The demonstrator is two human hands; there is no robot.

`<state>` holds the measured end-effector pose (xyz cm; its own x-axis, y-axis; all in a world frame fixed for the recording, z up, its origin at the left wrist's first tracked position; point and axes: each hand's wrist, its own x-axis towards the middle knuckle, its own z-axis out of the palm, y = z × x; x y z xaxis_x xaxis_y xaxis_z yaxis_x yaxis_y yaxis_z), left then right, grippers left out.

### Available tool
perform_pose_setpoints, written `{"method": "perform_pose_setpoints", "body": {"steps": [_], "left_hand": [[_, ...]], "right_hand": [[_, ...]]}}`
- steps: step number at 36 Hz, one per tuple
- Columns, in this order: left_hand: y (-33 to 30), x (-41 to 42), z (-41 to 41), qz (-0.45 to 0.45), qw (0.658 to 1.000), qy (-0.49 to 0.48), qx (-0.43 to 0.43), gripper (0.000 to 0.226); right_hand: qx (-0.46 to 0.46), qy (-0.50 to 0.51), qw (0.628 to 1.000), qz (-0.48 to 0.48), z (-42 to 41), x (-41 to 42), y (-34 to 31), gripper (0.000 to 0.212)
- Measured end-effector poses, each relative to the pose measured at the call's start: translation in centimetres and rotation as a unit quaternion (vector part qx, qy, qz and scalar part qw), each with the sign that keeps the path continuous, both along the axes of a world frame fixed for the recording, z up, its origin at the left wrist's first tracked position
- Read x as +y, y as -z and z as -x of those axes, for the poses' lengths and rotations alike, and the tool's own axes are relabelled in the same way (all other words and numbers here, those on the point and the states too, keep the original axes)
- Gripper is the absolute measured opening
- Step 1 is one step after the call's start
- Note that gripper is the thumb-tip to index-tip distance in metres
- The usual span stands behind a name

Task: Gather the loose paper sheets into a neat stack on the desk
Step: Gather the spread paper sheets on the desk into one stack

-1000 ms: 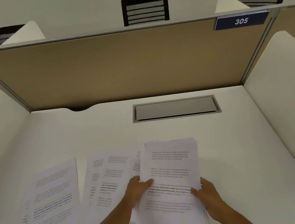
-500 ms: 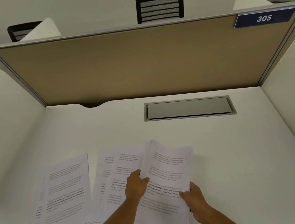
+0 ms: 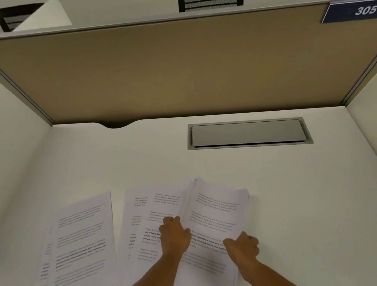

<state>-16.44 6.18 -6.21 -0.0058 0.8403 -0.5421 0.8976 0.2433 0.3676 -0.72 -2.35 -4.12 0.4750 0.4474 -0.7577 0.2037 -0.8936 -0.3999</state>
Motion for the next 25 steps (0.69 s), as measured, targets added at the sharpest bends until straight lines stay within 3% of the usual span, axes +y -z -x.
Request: {"method": "perform_pose_setpoints", "body": {"steps": [7,15,25], "left_hand": [[0.7,0.2,-0.1,0.008,1.0,-0.024,-0.003,0.053],[0.7,0.7,0.2,0.009,0.999,-0.008,0.032,0.055],[0.7,1.2,0.4,0.001,0.998,-0.003,0.055,0.055]], "right_hand": [[0.017,0.027,0.999,-0.028,0.5,0.7,0.2,0.067],[-0.021,0.017,1.0,0.009,0.8,1.4,-0.3,0.054],[0.07,0.108,0.991,-0.043,0.7,1.3,-0.4,0.071]]}}
